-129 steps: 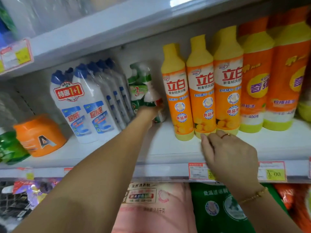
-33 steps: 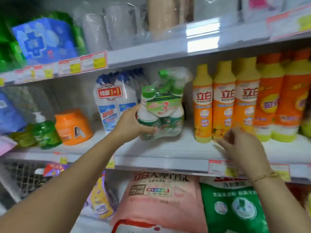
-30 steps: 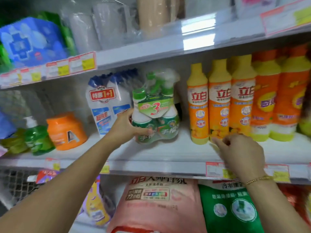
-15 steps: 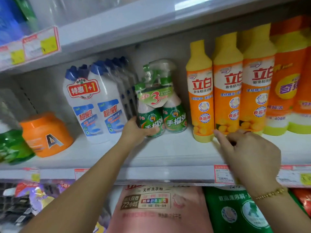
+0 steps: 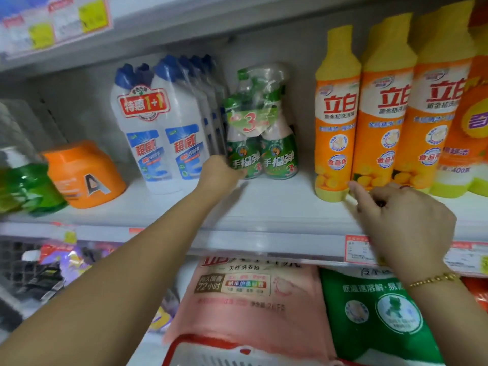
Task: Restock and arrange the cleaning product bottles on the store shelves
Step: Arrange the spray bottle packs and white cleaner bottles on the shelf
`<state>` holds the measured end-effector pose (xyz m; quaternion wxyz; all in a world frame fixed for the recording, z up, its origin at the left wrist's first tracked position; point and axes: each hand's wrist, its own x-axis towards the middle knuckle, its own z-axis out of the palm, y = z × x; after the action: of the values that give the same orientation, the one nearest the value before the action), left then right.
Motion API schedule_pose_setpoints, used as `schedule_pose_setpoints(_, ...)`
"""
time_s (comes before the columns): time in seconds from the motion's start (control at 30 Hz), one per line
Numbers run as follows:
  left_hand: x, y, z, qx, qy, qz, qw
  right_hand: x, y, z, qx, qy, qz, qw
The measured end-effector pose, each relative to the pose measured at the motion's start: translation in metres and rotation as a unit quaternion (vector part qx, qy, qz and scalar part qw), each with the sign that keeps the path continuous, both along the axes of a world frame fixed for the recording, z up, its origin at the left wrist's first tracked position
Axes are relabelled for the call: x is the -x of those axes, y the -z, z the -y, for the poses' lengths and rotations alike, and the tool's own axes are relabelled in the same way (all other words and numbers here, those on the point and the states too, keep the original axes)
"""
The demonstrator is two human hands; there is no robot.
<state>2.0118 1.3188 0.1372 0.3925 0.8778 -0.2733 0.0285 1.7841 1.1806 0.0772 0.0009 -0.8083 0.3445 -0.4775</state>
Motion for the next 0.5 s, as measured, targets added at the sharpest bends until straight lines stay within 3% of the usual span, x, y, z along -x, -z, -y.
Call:
schedule_pose_setpoints(0.13,0.049,-0.002,-0.091,0.104,0.066,0.029,0.992,0.002,-0.005,-0.003,-0.024,-0.032,-0.026,0.999)
schedule_pose_setpoints(0.2,0.069,0.008,-0.157,0.099,0.053,0.058,0.992,-0.007,-0.006,-0.023,-0.021,-0.082,-0.003,0.996)
schedule_pose_setpoints(0.3,0.085,0.035,-0.259,0.053,0.001,0.040,0.998,-0.037,0.001,-0.099,-0.020,-0.243,0.016,0.970)
schedule_pose_setpoints(0.43,0.083,0.105,-0.391,-0.057,-0.149,-0.010,0.987,-0.083,0.053,-0.207,0.001,-0.422,-0.174,0.890)
schedule_pose_setpoints(0.5,0.076,0.147,-0.450,-0.075,-0.224,-0.078,0.969,-0.091,0.092,-0.244,-0.063,-0.460,-0.282,0.839)
